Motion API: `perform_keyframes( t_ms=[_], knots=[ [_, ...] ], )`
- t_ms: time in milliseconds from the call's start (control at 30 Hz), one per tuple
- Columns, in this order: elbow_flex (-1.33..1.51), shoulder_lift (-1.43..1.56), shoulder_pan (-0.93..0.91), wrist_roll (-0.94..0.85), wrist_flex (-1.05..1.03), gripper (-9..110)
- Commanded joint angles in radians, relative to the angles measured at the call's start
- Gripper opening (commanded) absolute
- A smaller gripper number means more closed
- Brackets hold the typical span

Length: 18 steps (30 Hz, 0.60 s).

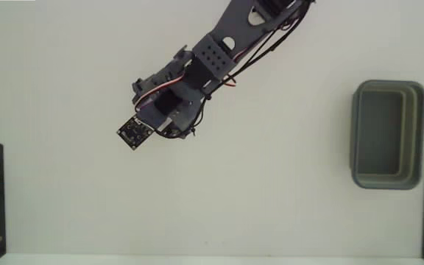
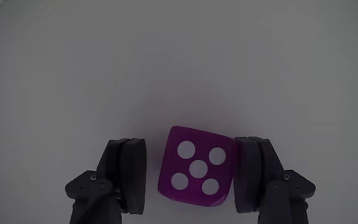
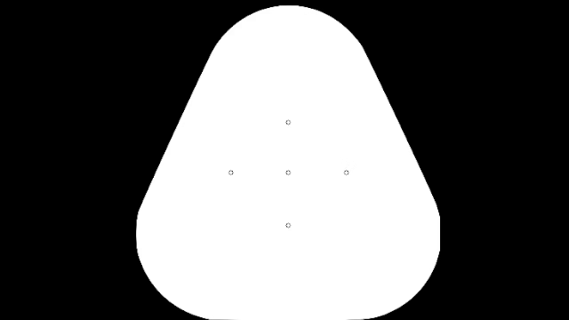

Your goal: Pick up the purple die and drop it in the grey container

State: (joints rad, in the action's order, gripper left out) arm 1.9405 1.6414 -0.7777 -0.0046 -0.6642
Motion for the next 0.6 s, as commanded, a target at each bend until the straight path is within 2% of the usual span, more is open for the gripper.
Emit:
perform_keyframes(
  t_ms=[0,567],
  knots=[
    [0.012,0.021,-0.013,0.005,0.005,82],
    [0.012,0.021,-0.013,0.005,0.005,77]
  ],
)
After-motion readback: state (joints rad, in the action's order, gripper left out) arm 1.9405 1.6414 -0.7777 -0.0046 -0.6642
